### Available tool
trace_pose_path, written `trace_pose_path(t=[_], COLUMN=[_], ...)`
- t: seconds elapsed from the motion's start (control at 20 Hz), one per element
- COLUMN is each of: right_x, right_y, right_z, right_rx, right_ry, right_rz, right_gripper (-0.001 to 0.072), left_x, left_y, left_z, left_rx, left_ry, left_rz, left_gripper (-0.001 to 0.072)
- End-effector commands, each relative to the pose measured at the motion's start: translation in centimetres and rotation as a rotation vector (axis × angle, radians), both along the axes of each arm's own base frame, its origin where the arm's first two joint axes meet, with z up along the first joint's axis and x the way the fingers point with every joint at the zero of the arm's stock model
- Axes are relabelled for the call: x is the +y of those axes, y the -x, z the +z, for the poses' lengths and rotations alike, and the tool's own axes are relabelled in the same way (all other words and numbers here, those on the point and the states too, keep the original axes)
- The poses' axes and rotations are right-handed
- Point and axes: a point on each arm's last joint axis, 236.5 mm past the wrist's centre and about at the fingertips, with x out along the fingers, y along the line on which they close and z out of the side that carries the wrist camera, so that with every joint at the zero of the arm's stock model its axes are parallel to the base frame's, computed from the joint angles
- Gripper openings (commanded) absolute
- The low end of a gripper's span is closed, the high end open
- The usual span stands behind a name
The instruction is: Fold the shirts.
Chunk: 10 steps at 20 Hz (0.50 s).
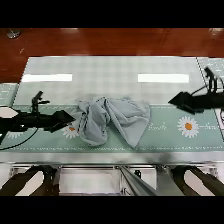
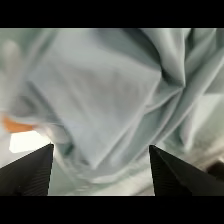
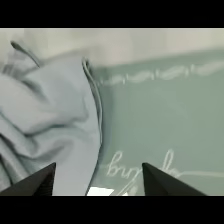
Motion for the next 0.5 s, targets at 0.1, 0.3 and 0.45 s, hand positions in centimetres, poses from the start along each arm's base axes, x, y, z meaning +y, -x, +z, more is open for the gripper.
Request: trace_pose_path(t=[0.1,0.3,0.45], right_x=[3.4,6.4,10.4], right_y=[6.7,10.3,12.1], right_z=[-5.0,-6.8,-8.0], right_rx=[0.136,0.249,0.314], right_ry=[-0.179,-0.175,-0.157], right_rz=[-0.034,0.077,0.204], right_gripper=[0.0619,0.0619,0.0619], left_x=[-4.9,-6.2,-6.6], left_y=[-0.1,-3.2,-4.6], left_z=[-2.8,0.3,2.5], left_rx=[0.064,-0.107,-0.159], left_ry=[0.115,0.168,0.187], left_rz=[-0.071,-0.119,-0.15], left_gripper=[0.068,0.0023,0.0023])
